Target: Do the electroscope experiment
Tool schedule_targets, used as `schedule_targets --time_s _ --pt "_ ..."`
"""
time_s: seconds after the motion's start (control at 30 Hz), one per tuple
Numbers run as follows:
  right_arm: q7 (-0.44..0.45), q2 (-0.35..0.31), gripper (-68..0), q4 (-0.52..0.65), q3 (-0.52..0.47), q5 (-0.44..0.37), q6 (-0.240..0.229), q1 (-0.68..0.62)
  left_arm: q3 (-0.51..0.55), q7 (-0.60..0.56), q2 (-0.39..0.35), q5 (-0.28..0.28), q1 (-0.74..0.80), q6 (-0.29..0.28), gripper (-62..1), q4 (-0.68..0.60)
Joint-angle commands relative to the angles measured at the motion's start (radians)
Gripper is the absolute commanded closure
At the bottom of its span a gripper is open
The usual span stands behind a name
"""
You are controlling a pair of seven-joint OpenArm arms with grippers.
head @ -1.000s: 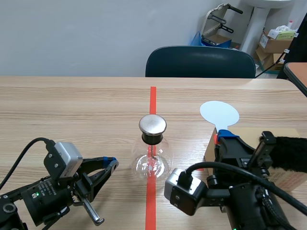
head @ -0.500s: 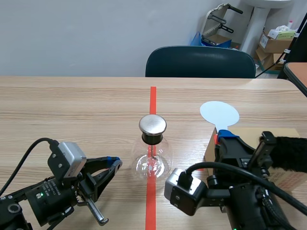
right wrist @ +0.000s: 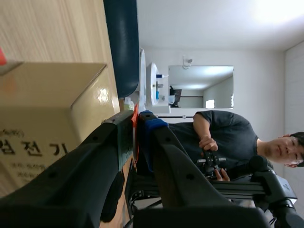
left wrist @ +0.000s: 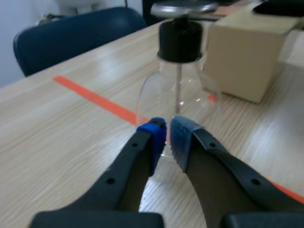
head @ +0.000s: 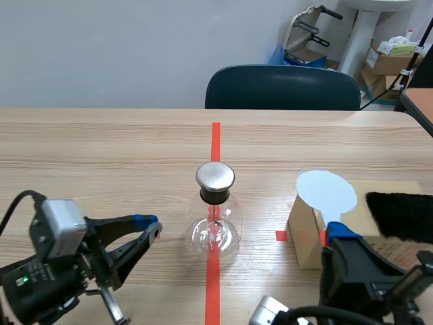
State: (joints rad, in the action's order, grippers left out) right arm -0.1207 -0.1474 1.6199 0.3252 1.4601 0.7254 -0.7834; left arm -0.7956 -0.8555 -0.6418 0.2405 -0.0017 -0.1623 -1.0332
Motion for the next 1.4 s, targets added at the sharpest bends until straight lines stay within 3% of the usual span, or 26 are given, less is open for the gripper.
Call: schedule_targets --time_s 0.0,0.1,0.2,0.53,0.77,0.9,1.27,1.37 --pt "-0.003 -0.013 -1.8 0.019 -0.016 0.001 0.058 0.006 0.001 -0.019 -0.036 0.003 0.039 -0.015 -18.2 -0.068" --pt "0.004 -0.013 -1.8 0.017 -0.028 0.001 0.058 0.004 0.001 -0.021 -0.109 0.004 0.105 -0.024 -28.8 -0.164" --pt "0.037 -0.007 -1.8 0.0 -0.057 0.001 0.058 0.004 0.001 -0.049 -0.183 0.003 0.18 -0.035 -35.0 -0.253" --pt "0.202 0.04 -1.8 -0.121 -0.158 -0.022 0.058 0.039 0.0 -0.071 -0.321 0.008 0.343 -0.034 -36.2 -0.456" --pt "0.3 0.069 -1.8 -0.172 -0.217 -0.054 0.058 0.041 -0.001 -0.029 -0.311 0.02 0.356 -0.027 -36.3 -0.48" --pt "0.3 0.07 -1.8 -0.173 -0.237 -0.054 0.058 0.037 -0.001 -0.005 -0.295 0.028 0.356 -0.024 -40.3 -0.48" --pt "0.3 0.07 -2.4 -0.173 -0.248 -0.051 0.058 0.038 -0.001 0.021 -0.289 0.03 0.356 -0.024 -40.5 -0.516" --pt "0.3 0.07 -2.5 -0.173 -0.248 -0.051 0.058 0.038 -0.001 0.046 -0.287 0.055 0.356 -0.024 -40.5 -0.534"
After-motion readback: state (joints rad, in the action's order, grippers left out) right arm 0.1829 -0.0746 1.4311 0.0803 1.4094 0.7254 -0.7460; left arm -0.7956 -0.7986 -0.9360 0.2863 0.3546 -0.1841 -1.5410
